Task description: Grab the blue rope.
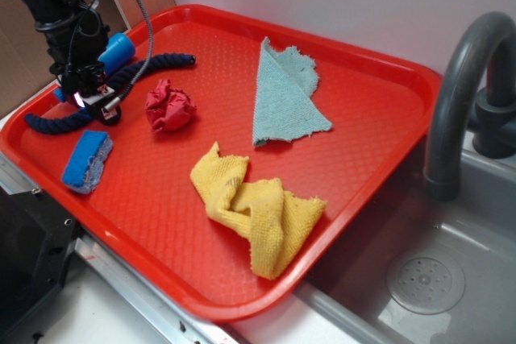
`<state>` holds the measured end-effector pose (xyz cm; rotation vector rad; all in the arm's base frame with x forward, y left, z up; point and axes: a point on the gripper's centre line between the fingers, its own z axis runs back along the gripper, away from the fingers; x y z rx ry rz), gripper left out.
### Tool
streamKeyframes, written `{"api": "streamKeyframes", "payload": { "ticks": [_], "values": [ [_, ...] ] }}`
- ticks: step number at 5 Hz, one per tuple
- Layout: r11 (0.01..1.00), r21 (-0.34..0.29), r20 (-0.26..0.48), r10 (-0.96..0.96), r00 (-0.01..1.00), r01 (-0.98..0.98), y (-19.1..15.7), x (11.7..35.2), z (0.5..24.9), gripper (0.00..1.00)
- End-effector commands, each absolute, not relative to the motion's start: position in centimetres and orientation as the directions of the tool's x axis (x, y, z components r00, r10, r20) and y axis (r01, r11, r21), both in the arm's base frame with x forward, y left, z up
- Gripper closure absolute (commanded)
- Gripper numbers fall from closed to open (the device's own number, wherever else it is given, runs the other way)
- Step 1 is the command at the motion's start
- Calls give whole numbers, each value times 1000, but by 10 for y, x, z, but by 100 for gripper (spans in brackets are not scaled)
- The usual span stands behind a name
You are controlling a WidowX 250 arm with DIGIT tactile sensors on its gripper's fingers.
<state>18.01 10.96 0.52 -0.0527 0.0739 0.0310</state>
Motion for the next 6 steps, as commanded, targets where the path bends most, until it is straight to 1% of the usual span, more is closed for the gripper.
{"api": "streamKeyframes", "payload": {
  "ticks": [1, 2, 3, 4, 5, 6],
  "values": [
    [998, -53, -91, -18, 996, 13, 105, 175, -7, 100],
    [998, -50, -79, -29, 996, 25, 103, 178, 1, 100],
    [1000, 4, -25, 11, 1000, -11, 94, 197, 50, 100],
    [999, 30, 60, 19, 998, -21, 70, 206, 101, 100],
    [999, 0, 110, 32, 993, -32, 44, 208, 142, 100],
    [998, -68, 146, 5, 989, 5, 9, 207, 186, 100]
  ]
}}
